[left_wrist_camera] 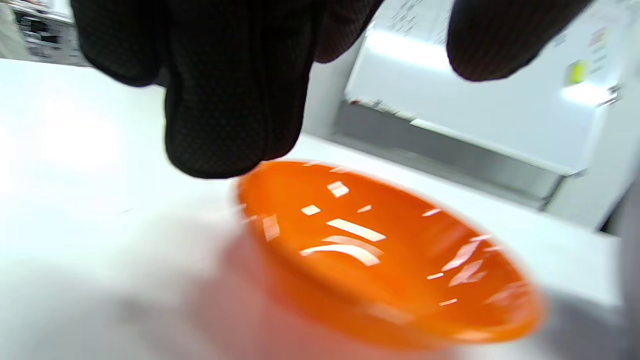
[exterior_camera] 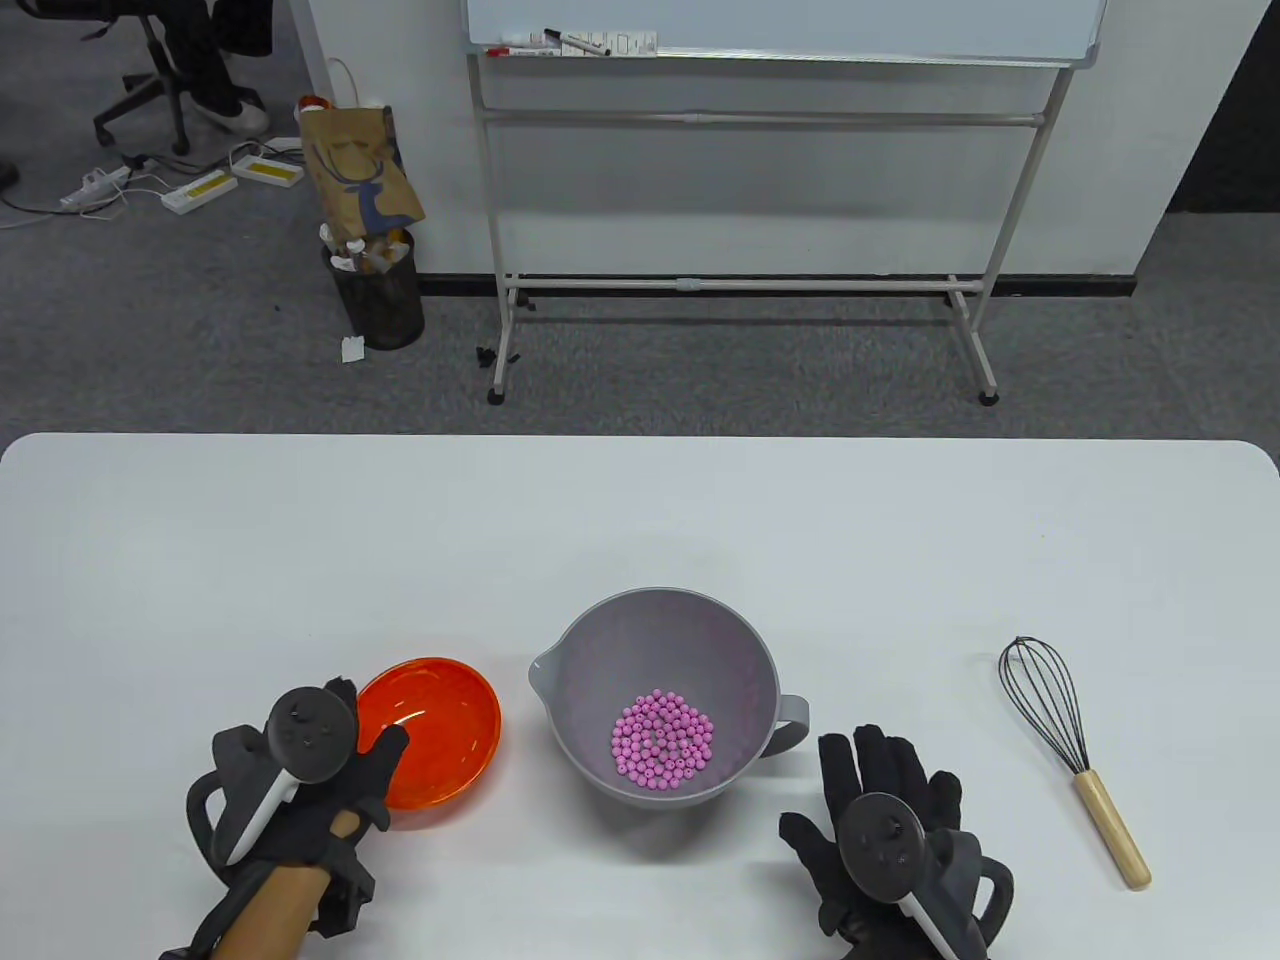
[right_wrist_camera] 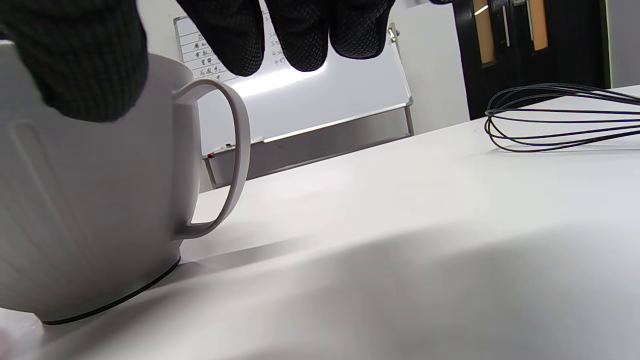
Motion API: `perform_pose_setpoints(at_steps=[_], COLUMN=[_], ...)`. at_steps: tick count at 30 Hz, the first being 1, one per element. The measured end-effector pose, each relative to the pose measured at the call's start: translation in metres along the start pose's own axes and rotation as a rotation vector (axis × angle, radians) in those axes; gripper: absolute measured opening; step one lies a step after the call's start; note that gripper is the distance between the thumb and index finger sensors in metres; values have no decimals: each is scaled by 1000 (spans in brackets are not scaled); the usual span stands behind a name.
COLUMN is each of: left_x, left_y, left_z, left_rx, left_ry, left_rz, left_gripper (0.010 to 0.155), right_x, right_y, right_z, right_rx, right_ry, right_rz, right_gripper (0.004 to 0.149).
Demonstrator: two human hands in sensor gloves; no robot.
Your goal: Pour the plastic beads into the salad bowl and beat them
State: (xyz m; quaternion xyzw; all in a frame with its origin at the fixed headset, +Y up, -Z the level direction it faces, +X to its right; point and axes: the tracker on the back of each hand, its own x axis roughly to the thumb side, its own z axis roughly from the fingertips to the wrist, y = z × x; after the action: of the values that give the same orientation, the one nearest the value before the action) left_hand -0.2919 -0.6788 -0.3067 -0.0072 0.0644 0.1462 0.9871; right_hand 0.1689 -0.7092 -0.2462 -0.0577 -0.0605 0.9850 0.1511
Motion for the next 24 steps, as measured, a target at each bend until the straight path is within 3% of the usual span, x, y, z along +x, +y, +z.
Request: perform_pose_setpoints(at_steps=[1, 4, 9, 11, 14, 24], left_x=[7, 23, 32, 31, 31, 36], left_y=[2, 1, -30, -34, -34, -37], left_z=[1, 11, 23, 23, 25, 36], left_rx=[3, 79, 250, 214, 205, 217], left_ry=[-83, -161, -307, -305, -312, -369], left_rz=[17, -31, -291, -338, -270, -258], left_gripper=[77, 75, 78, 79, 77, 78], right_x=[0, -1, -1, 0, 0, 7], right_y=[0, 0, 0, 1, 1, 1], right_z=[0, 0, 0, 0, 0, 3], right_rx=[1, 1, 3, 5, 9, 17], right_ry=[0, 3, 1, -2, 0, 0], right_rz=[-2, 0, 4, 9, 14, 54], right_gripper=[81, 81, 81, 81, 81, 81])
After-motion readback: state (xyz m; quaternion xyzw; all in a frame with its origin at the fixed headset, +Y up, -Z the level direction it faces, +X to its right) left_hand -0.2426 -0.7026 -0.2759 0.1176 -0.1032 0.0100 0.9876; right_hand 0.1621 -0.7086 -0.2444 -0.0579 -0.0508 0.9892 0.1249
